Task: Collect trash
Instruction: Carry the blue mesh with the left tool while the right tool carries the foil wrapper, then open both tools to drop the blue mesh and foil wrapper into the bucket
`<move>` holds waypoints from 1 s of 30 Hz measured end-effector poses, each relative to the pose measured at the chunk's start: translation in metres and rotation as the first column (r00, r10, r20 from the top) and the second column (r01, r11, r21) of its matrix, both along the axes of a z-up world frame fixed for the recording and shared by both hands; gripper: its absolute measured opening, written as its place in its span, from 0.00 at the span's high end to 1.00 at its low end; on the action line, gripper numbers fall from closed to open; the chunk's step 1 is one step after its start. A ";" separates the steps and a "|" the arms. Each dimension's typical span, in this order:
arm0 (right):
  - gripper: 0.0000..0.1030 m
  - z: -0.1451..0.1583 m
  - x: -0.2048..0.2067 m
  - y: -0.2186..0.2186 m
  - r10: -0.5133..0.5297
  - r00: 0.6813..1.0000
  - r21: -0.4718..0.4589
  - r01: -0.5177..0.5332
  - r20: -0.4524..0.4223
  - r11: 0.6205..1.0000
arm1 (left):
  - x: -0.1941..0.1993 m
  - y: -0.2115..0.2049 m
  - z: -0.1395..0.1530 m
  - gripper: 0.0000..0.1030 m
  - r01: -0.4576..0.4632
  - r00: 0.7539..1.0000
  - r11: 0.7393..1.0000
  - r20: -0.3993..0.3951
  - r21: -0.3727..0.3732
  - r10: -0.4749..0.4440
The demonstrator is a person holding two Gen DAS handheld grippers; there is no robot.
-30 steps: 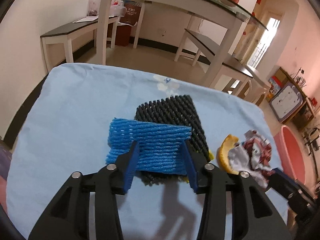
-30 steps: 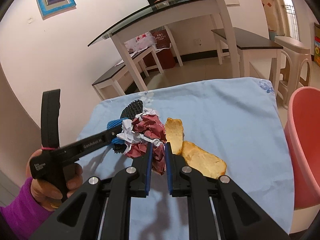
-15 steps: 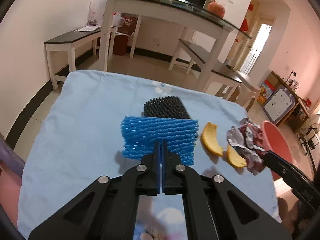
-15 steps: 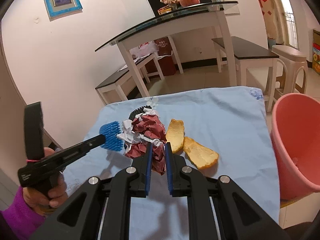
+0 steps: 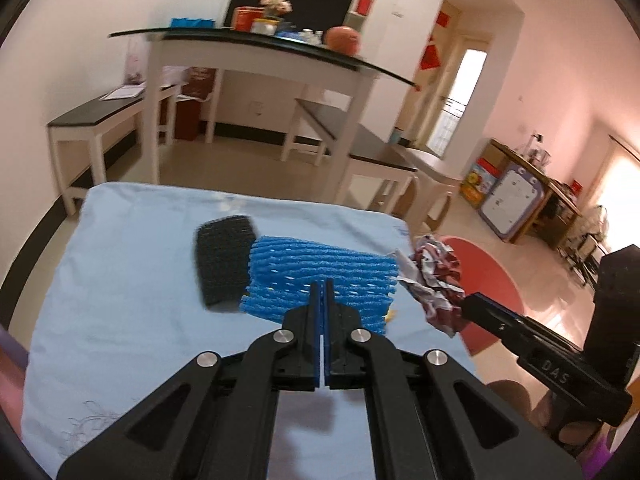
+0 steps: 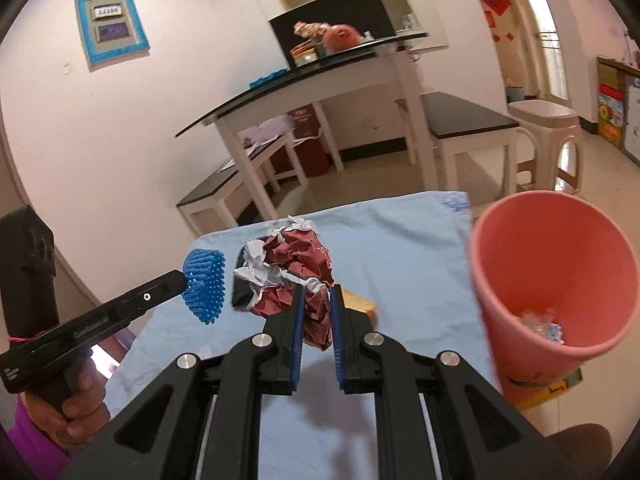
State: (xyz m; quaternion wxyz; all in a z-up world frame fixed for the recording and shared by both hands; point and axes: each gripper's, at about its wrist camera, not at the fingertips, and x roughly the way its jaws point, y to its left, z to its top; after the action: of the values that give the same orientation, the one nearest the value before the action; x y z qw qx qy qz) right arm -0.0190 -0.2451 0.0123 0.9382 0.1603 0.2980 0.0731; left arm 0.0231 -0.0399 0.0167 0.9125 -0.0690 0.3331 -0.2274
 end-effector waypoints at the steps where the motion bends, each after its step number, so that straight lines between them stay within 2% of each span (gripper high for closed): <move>1: 0.88 0.001 -0.003 -0.007 -0.016 1.000 0.003 0.016 0.004 1.000 | -0.002 -0.010 0.003 1.00 0.020 1.000 1.000 0.006 -0.002 -0.020; 7: 0.88 0.006 -0.020 -0.054 -0.129 0.991 0.018 0.129 0.022 0.992 | -0.004 -0.059 0.012 1.00 0.113 0.993 0.993 0.026 -0.013 -0.113; 15: 0.88 0.006 -0.038 -0.118 -0.286 0.958 0.014 0.286 0.035 0.958 | -0.002 -0.120 0.012 1.00 0.215 0.976 0.977 0.036 -0.004 -0.215; 20: 0.88 0.000 -0.046 -0.145 -0.345 0.938 -0.002 0.345 0.028 0.938 | 0.000 -0.155 0.008 1.00 0.277 0.960 0.961 0.033 0.005 -0.277; 30: 0.88 -0.022 -0.048 -0.178 -0.401 0.916 -0.006 0.401 -0.017 0.916 | 0.009 -0.213 -0.013 1.00 0.350 0.936 0.936 0.001 0.041 -0.351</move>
State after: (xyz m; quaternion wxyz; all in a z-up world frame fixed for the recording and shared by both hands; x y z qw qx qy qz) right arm -0.0670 -0.4235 -0.0098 0.9307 0.2173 0.2675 -0.1226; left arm 0.0322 -0.2532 0.0038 0.8599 0.0108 0.3409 -0.3798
